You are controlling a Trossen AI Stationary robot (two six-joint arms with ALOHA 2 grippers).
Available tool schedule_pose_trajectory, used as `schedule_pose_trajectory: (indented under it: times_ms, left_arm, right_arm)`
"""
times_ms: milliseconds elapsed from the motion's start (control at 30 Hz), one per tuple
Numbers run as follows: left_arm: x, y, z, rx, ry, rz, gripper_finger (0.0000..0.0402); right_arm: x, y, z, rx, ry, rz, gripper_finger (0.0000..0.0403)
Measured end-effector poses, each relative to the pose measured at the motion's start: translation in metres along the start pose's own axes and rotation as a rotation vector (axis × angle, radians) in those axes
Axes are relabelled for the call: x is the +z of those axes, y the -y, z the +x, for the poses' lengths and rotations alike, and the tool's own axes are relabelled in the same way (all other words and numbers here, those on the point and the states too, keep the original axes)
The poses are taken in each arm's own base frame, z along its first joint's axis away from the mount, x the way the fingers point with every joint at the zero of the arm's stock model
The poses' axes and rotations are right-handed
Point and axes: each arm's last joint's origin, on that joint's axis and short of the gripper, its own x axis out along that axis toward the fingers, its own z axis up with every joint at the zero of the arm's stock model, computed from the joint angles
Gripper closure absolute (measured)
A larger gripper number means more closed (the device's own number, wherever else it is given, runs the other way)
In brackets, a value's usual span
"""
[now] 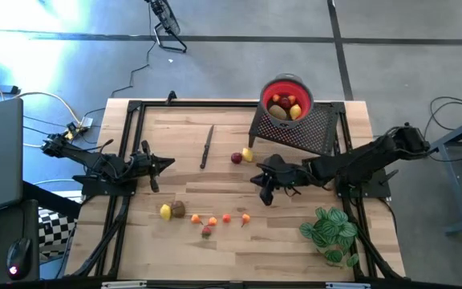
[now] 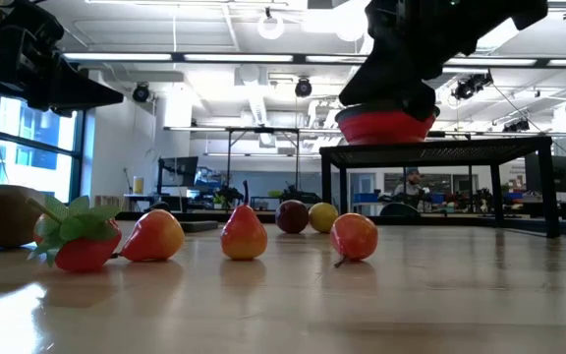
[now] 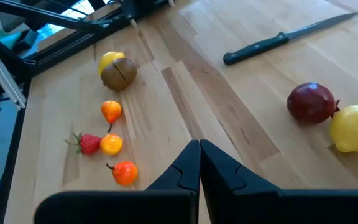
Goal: Pick & Place Fruit
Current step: Put the orange pear into the red strainer bowl on the shelf
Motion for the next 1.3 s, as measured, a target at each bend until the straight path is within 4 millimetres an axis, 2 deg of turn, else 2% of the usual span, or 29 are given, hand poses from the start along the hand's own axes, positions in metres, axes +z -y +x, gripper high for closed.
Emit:
schedule_pose_trajectory:
  times_ms: [133,433,633,767,967,1300]
  left_arm:
    - [0.001,0.002,0.000,-0.057,0.006,-0.021,0.0402]
    - [0.001,0.002,0.000,-0.061,0.002,-0.209,0.0402]
    - [0.001,0.002,0.000,-0.061,-0.001,-0.209,0.0402]
    - [0.000,0.001,0.000,-0.052,-0.008,-0.202,0.0402]
    - [0.000,0.001,0.000,-0.049,-0.011,-0.199,0.0402]
    - [-0.001,0.001,0.000,-0.047,-0.013,-0.188,0.0402]
  right_arm:
    - [0.000,-0.005,-0.001,0.017,0.024,-0.001,0.0401]
    - [-0.001,-0.020,-0.006,0.092,0.072,-0.006,0.0401]
    - [-0.007,-0.027,-0.009,0.116,0.060,-0.022,0.0401]
    - [-0.008,-0.034,-0.011,0.103,0.115,-0.015,0.0401]
    - [-0.010,-0.051,-0.001,0.208,0.227,-0.049,0.0400]
    - [-0.042,-0.064,0.037,0.270,0.207,-0.091,0.0400]
